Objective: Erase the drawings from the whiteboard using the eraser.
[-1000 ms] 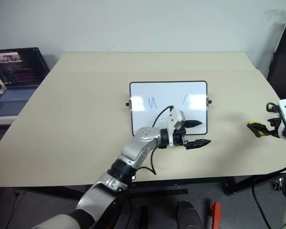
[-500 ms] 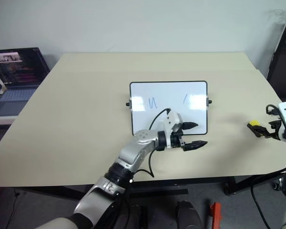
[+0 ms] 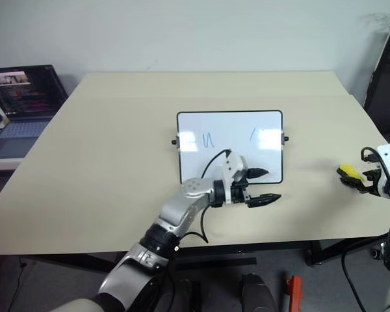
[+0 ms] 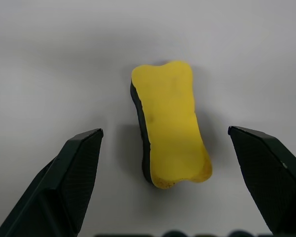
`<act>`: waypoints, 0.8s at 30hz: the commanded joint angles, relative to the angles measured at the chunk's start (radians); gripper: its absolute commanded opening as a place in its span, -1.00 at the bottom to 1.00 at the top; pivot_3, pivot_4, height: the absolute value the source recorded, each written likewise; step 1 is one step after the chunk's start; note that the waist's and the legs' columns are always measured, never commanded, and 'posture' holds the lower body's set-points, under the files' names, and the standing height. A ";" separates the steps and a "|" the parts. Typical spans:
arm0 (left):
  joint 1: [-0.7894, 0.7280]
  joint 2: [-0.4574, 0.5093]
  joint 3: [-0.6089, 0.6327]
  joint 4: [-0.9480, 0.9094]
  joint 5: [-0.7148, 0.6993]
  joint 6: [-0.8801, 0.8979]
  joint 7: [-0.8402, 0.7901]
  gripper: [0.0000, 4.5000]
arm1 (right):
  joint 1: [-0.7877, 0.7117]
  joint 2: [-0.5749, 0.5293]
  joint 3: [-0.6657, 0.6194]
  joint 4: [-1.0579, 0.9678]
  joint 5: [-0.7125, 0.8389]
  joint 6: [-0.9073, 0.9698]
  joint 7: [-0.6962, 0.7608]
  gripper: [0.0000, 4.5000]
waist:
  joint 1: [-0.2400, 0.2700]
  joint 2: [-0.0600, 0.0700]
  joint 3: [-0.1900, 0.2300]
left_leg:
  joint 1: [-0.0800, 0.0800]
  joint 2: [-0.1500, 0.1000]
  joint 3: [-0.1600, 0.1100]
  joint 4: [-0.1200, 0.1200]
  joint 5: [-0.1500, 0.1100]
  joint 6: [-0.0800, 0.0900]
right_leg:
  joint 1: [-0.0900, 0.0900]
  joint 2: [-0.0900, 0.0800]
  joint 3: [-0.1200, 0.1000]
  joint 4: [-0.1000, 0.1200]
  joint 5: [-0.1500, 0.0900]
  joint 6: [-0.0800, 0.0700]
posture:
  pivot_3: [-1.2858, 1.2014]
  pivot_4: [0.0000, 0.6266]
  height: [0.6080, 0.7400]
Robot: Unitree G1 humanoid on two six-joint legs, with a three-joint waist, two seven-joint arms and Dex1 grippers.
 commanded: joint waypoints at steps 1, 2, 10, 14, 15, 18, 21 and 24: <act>0.000 -0.002 -0.003 -0.057 0.002 -0.001 0.001 1.00 | -0.003 -0.008 -0.027 -0.007 0.015 0.001 -0.005 0.98 | 0.000 0.000 0.000 | 0.000 0.000 0.000 0.000 0.000 0.000 | 0.000 0.000 0.000 0.000 0.000 0.000 | 0.03 -0.52 1.00; 0.000 -0.001 -0.002 -0.058 0.002 -0.001 0.001 1.00 | -0.004 -0.007 -0.028 -0.006 0.015 0.001 -0.006 0.98 | 0.000 0.000 0.000 | 0.000 0.000 0.000 0.000 0.000 0.000 | 0.000 0.000 0.000 0.000 0.000 0.000 | 0.03 -0.52 1.00; 0.005 0.005 -0.002 -0.069 0.005 0.005 0.004 1.00 | 0.001 0.003 -0.033 -0.004 0.009 0.000 -0.015 0.28 | 0.000 0.000 0.000 | 0.000 0.000 0.000 0.000 0.000 0.000 | 0.000 0.000 0.000 0.000 0.000 0.000 | 0.03 -0.52 1.00; 0.002 0.012 -0.004 -0.068 0.014 0.000 0.006 1.00 | 0.009 0.012 -0.030 -0.005 0.004 -0.005 -0.034 -0.36 | 0.000 0.000 0.000 | 0.000 0.000 0.000 0.000 0.000 0.000 | 0.000 0.000 0.000 0.000 0.000 0.000 | 0.03 -0.52 1.00; 0.001 0.014 -0.004 -0.067 0.017 -0.002 0.006 1.00 | 0.012 0.014 -0.030 -0.006 0.004 -0.006 -0.034 -0.50 | 0.000 0.000 0.000 | 0.001 0.000 0.000 0.000 0.000 0.000 | 0.001 0.000 0.000 0.000 0.000 0.000 | 0.03 -0.52 1.00; 0.000 0.016 -0.001 -0.065 0.020 -0.005 0.005 1.00 | 0.021 0.018 -0.028 -0.009 0.003 -0.009 -0.030 -0.57 | 0.000 0.000 0.000 | 0.002 0.000 0.000 0.000 0.000 0.000 | 0.002 0.000 0.000 0.000 0.000 0.000 | 0.03 -0.52 1.00; -0.003 0.016 0.001 -0.059 0.022 -0.008 0.004 1.00 | 0.021 0.016 -0.034 -0.010 0.006 -0.010 -0.035 -0.57 | 0.000 0.000 0.000 | 0.002 0.000 0.000 0.000 0.000 0.000 | 0.002 0.000 0.000 0.000 0.000 0.001 | 0.03 -0.52 1.00; -0.007 0.019 0.003 -0.054 0.026 -0.014 0.003 1.00 | 0.008 0.007 -0.044 -0.019 0.013 -0.015 -0.033 -0.57 | 0.000 0.000 0.000 | 0.002 0.000 0.000 0.000 0.000 0.000 | 0.002 0.000 0.000 0.000 0.000 0.001 | 0.03 -0.52 1.00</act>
